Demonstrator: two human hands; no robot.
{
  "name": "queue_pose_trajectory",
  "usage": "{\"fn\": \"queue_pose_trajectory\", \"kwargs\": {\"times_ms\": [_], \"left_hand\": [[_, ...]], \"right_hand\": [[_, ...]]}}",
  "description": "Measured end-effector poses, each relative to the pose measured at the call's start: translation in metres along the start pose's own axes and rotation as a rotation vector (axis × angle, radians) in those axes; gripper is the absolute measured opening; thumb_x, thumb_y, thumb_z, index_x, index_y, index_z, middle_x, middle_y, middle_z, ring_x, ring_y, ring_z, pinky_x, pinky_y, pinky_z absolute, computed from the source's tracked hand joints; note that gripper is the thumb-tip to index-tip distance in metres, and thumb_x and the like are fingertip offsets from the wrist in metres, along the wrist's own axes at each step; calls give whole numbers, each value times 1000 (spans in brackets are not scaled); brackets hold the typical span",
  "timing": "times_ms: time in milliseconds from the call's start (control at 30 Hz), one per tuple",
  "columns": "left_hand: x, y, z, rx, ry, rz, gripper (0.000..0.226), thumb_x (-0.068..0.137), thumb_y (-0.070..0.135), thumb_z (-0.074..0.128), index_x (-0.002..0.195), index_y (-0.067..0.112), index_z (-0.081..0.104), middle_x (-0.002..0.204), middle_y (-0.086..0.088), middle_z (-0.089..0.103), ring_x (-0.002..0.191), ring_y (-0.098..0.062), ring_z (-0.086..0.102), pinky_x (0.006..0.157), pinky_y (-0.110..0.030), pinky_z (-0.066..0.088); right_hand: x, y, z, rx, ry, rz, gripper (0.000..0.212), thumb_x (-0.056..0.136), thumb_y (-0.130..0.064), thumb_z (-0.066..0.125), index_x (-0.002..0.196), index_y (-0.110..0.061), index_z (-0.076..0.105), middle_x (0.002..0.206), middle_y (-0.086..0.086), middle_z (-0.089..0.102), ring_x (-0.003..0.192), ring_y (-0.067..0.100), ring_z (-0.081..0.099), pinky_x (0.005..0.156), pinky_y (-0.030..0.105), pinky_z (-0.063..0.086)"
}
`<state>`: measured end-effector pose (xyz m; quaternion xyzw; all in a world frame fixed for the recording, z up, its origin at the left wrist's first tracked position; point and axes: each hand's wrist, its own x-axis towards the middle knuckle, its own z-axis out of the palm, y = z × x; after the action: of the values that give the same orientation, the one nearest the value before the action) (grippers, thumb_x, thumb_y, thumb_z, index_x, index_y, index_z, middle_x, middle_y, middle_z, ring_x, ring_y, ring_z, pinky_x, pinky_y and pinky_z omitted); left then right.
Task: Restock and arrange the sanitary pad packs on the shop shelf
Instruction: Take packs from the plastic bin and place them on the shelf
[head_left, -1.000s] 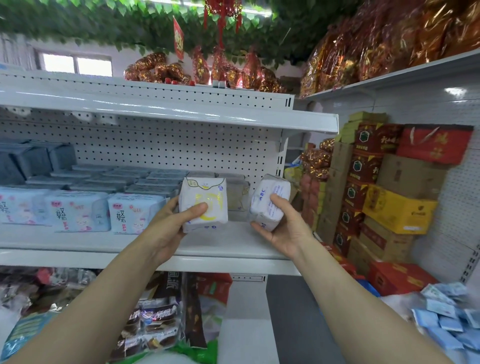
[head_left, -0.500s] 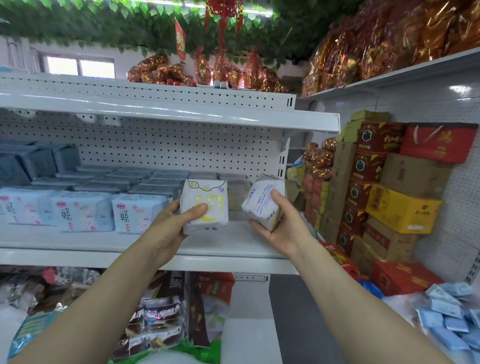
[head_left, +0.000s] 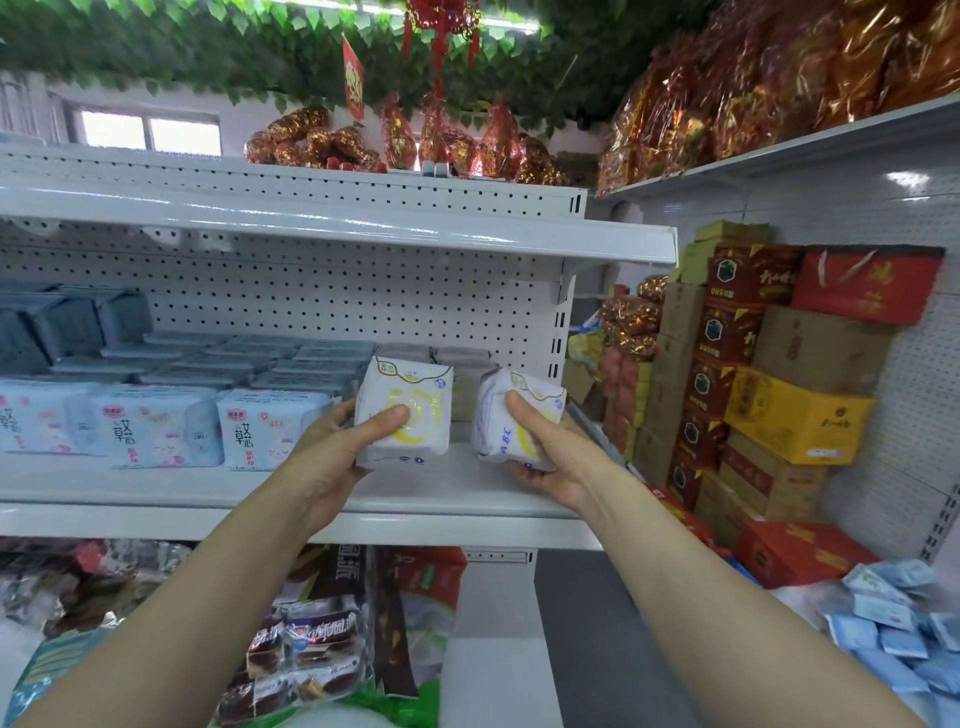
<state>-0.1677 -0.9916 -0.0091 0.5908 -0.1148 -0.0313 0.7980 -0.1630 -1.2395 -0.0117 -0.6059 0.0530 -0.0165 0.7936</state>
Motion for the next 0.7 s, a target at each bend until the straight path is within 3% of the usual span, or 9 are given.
{"fn": "queue_pose_trajectory", "kwargs": {"times_ms": [67,133,200,267,333,400,500,700], "left_hand": [[1,1,-1,15,5,4,100,42,42,98,130,13,60,115,-4,74,107,-20,71,88,-32,53],[2,3,-3,49,6,28,107,33,49,99,128,14,62,114,-3,75,105,-19,71,94,-35,51],[3,8,-4,79,20,49,113,26,53,99,126,14,62,113,-2,75,103,-19,72,98,-38,51],[6,14,-5,105,19,53,105,37,49,99,128,15,60,113,-2,75,104,-22,72,102,-41,50],[10,20,-5,139,27,53,92,48,45,97,128,18,60,112,-1,75,104,-23,72,102,-43,49],[19,26,-4,169,40,58,80,55,39,95,124,17,60,109,-2,75,94,-18,74,85,-32,55],[35,43,1,238,65,57,50,74,24,84,118,15,61,103,-2,76,78,-8,74,65,-18,52],[86,83,4,386,62,-17,62,62,28,89,115,4,68,99,-9,76,86,-22,72,74,-29,58]], "right_hand": [[3,1,0,-29,-21,-4,73,64,-41,87,130,-19,64,108,1,77,89,18,71,66,28,54],[7,0,-2,-80,-32,1,74,59,-40,89,125,-13,68,109,7,77,97,24,72,80,34,57],[11,-2,-6,-131,-41,-4,64,65,-36,90,120,-8,70,107,9,77,99,26,73,86,37,57],[14,-7,-7,-161,-54,-16,44,79,-26,84,116,-6,70,106,10,76,91,22,72,78,30,57],[17,-13,-7,-199,-72,-10,41,83,-21,81,119,-5,68,112,13,75,95,22,71,82,30,57],[23,-19,-7,-265,-79,5,47,83,-17,81,124,-1,65,115,15,74,106,27,71,89,35,58],[32,-29,-8,-366,-81,23,57,79,-13,83,129,0,59,114,14,74,107,26,71,79,33,60],[42,-41,-8,-548,-124,-28,90,48,-28,97,127,-2,61,111,11,75,99,23,74,75,30,60]]}}
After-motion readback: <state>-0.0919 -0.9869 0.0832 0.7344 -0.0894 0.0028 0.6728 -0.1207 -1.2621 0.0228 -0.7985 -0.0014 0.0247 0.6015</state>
